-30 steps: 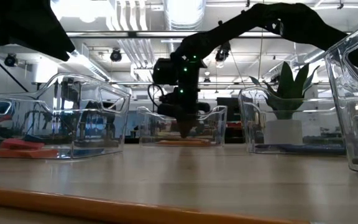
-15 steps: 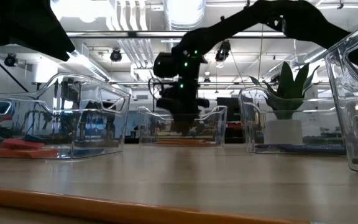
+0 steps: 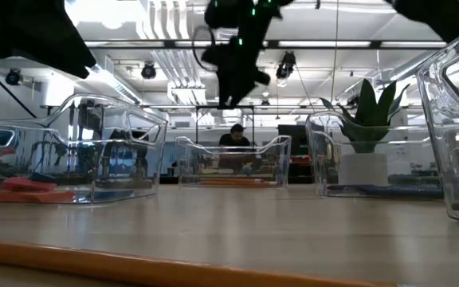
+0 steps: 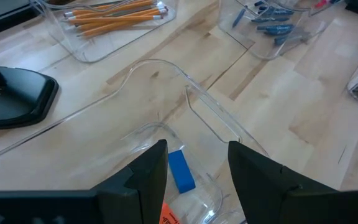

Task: Sort crayons/erasers/pens/pencils in bins
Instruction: Put the yellow pencil into the top transparent bin

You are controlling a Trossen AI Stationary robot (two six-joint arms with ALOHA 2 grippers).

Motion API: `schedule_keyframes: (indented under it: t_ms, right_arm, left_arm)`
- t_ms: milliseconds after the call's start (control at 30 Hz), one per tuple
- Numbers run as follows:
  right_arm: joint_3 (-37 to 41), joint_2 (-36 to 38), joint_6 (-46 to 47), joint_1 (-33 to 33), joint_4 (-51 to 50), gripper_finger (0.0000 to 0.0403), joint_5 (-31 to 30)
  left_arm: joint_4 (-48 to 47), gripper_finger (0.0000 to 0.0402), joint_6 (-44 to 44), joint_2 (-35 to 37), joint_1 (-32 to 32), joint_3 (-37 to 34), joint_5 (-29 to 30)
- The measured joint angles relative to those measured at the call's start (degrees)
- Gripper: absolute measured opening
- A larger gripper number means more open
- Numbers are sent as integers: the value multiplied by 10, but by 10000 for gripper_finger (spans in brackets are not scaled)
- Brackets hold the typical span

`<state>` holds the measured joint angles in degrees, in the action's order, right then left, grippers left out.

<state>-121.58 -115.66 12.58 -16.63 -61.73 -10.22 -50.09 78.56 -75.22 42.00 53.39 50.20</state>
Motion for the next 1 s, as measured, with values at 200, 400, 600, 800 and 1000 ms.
schedule_keyframes:
  t_ms: [200,400,600,800,1000]
  right_arm:
    - [19,35,34,133,-9,160,2]
    - [62,29,131,290,12,164,-3]
    - [119,9,220,423,164,173,-57]
    - [173,-11,280,489,305,182,-107]
    - [189,-62,315,511,368,195,-106]
  left_arm:
    - [0,154,0,0,0,0,0]
    - [0,154,-13,0,0,0,-27]
    - [0,154,-43,0,1,0,-69]
    - [1,154,-40,3,1,0,-113]
    - [14,154,-38,4,2,0,-144]
